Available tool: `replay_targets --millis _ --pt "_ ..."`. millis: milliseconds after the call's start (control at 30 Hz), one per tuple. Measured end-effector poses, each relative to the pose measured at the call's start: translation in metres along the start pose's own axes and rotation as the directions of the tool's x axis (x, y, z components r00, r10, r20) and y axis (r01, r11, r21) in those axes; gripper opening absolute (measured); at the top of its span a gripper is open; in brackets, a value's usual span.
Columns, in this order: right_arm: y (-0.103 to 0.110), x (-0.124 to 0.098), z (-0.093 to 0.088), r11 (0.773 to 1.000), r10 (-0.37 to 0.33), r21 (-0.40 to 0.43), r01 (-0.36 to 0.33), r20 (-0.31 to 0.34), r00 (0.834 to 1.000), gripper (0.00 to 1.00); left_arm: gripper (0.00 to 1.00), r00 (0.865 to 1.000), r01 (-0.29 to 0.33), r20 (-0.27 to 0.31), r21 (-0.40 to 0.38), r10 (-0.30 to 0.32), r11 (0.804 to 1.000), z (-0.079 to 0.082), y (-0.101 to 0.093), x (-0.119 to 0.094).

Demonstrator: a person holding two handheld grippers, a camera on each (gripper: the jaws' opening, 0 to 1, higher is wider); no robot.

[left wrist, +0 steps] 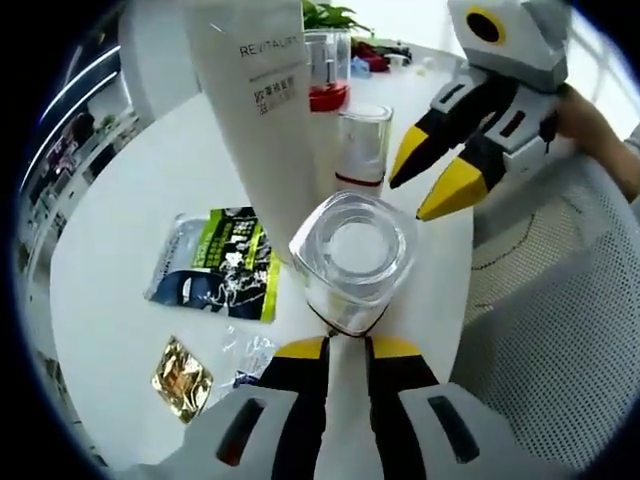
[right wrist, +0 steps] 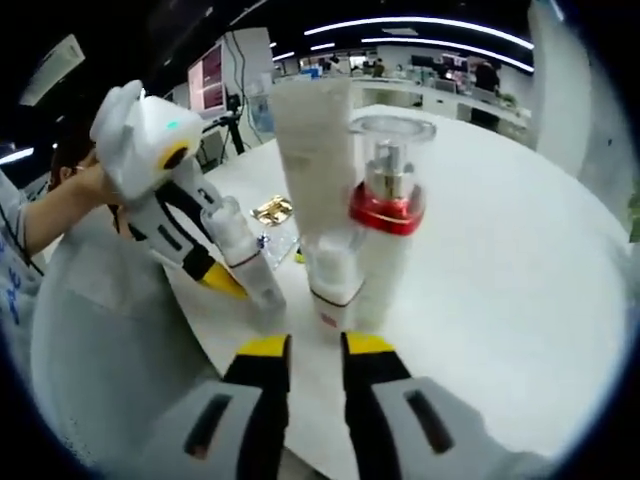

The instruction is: Arrange the skincare products in the storage area until every visible bottle or jar stands upright without overlapping.

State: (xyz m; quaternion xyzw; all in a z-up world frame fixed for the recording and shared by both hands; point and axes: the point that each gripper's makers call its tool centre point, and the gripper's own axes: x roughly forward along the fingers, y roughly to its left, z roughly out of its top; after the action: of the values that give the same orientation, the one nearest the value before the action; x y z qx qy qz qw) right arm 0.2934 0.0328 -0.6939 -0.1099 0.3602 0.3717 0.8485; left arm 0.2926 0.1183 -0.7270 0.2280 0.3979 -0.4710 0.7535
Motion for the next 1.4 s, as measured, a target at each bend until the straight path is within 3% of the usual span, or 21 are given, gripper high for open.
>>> replay_targets --millis 467,1400 --pt "-0.008 0.009 0.006 0.999 -0.027 -0.037 0.026 -0.031 0.999 0.2 0.11 1.0 -0.019 0.02 0.008 0.019 1.0 0.014 0.003 0.008" --pt "-0.014 0.013 0.004 0.998 -0.041 -0.052 0.039 -0.028 0.999 0.17 0.08 0.995 -0.046 0.085 -0.115 0.056 0.992 0.031 0.003 0.02"
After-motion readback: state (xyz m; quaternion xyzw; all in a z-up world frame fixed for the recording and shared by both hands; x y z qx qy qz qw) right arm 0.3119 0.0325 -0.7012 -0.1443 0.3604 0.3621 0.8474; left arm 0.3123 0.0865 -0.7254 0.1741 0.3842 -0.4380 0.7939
